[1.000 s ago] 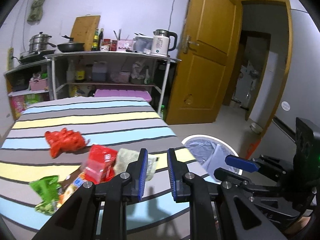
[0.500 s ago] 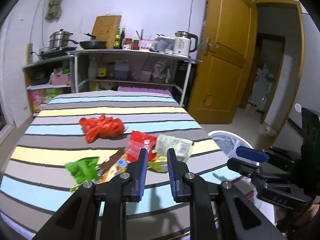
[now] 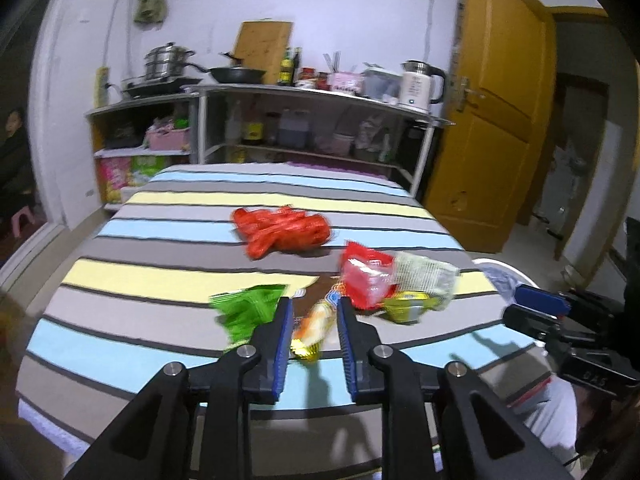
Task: Collect trash
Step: 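Move both open grippers back over the remaining wrappers on the table, then grasp the green snack bag with the left gripper while the right gripper grasps the barcode-labelled packet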
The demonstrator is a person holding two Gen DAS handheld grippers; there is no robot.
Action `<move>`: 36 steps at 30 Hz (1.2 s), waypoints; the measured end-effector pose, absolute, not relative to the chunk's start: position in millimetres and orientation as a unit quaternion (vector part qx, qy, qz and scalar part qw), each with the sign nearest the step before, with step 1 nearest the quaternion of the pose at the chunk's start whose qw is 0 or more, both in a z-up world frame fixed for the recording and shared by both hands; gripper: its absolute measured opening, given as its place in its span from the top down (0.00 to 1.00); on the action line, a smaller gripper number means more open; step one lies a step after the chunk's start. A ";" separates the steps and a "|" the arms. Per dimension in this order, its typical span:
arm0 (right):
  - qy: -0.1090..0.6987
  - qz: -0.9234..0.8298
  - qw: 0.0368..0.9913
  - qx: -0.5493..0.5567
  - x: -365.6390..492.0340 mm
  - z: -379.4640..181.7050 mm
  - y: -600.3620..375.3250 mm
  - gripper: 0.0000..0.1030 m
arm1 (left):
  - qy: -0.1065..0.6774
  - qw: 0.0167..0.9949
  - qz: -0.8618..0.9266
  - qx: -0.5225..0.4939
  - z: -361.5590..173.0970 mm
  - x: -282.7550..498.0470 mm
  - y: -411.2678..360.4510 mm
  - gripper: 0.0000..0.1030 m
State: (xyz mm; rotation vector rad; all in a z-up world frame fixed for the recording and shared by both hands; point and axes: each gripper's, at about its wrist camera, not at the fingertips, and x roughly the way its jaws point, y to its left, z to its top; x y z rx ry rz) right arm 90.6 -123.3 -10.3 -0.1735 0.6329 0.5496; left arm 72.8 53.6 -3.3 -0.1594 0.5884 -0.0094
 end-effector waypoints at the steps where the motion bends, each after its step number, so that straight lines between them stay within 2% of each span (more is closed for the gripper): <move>1: 0.308 0.267 0.909 -0.084 91.8 -11.5 -122.4 0.60 | 0.291 0.953 0.003 -0.082 -5.3 74.0 58.5 0.72; 9: 0.313 0.261 0.910 -0.078 109.6 -14.7 -121.0 0.58 | 0.309 0.946 0.037 -0.094 -22.1 89.0 82.5 0.69; 11: 0.314 0.261 0.910 -0.076 115.5 -15.7 -121.2 0.58 | 0.314 0.944 0.043 -0.095 -27.4 93.4 85.9 0.65; 14: 0.318 0.257 0.910 -0.070 127.0 -18.7 -122.5 0.45 | 0.322 0.940 0.042 -0.105 -34.5 100.5 90.0 0.57; 36: 0.397 0.260 0.880 -0.020 199.7 -55.2 -115.4 0.46 | 0.369 0.921 0.034 -0.118 -65.7 139.5 86.5 0.55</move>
